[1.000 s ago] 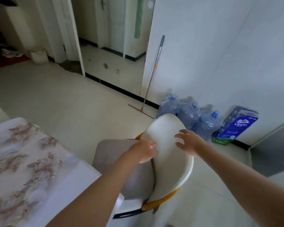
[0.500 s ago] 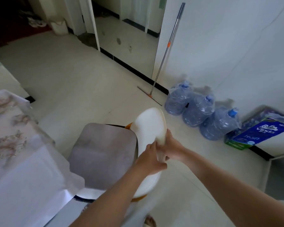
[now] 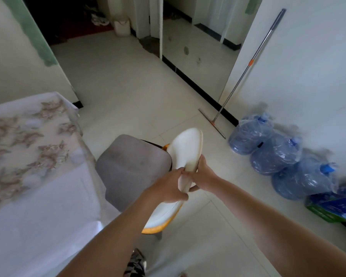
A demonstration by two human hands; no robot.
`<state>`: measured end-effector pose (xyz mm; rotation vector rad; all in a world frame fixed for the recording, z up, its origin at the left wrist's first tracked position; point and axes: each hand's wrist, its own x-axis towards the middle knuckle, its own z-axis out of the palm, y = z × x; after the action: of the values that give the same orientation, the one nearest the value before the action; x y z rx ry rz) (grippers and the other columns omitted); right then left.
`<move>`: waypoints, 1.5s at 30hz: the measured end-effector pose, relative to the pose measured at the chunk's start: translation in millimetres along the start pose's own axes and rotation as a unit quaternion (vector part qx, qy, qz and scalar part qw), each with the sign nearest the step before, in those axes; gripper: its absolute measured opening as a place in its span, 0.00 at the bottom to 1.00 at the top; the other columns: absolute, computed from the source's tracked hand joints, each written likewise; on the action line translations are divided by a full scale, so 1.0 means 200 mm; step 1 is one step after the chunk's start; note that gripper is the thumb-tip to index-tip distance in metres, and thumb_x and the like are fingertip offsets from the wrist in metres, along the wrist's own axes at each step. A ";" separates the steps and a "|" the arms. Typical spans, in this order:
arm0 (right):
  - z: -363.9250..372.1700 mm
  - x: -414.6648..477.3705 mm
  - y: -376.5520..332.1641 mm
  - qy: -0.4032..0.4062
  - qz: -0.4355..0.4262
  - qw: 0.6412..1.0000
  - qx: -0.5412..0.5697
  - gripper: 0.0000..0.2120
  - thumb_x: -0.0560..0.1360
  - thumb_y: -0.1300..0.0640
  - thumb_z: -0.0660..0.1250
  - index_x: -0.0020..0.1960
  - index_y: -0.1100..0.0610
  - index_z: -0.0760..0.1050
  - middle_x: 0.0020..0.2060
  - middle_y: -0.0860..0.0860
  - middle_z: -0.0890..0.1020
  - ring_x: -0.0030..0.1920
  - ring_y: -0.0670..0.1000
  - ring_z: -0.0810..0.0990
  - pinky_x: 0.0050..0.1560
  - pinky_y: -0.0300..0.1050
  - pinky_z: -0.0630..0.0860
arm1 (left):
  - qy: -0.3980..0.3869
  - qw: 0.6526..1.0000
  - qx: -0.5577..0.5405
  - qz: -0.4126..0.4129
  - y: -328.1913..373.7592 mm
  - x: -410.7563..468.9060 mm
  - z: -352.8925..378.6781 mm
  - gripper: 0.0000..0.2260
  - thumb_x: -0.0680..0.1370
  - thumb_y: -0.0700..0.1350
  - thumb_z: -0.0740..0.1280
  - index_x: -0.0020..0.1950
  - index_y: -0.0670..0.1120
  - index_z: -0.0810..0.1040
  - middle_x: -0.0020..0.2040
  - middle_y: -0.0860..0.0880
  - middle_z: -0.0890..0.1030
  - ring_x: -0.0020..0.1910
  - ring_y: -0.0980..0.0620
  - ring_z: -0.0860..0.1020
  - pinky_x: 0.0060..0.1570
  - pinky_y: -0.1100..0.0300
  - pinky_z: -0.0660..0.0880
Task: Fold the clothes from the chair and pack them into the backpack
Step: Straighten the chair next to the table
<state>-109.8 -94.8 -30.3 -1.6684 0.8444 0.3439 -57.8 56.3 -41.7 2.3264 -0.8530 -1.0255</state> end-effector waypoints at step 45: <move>-0.26 0.79 -0.52 -0.115 -0.260 0.919 -0.273 0.46 0.71 0.42 0.67 0.81 0.51 0.46 0.79 0.48 0.52 0.77 0.44 0.53 0.71 0.37 0.55 | 0.264 0.957 -0.012 -0.121 0.00 0.60 -0.66 0.14 0.81 0.47 0.56 0.62 0.52 0.78 0.63 0.50 0.78 0.62 0.48 0.75 0.60 0.54 0.73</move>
<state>61.2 -191.8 -39.7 -2.2359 0.1001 0.4136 107.0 -5.6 -19.6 2.5439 -0.3496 -0.4459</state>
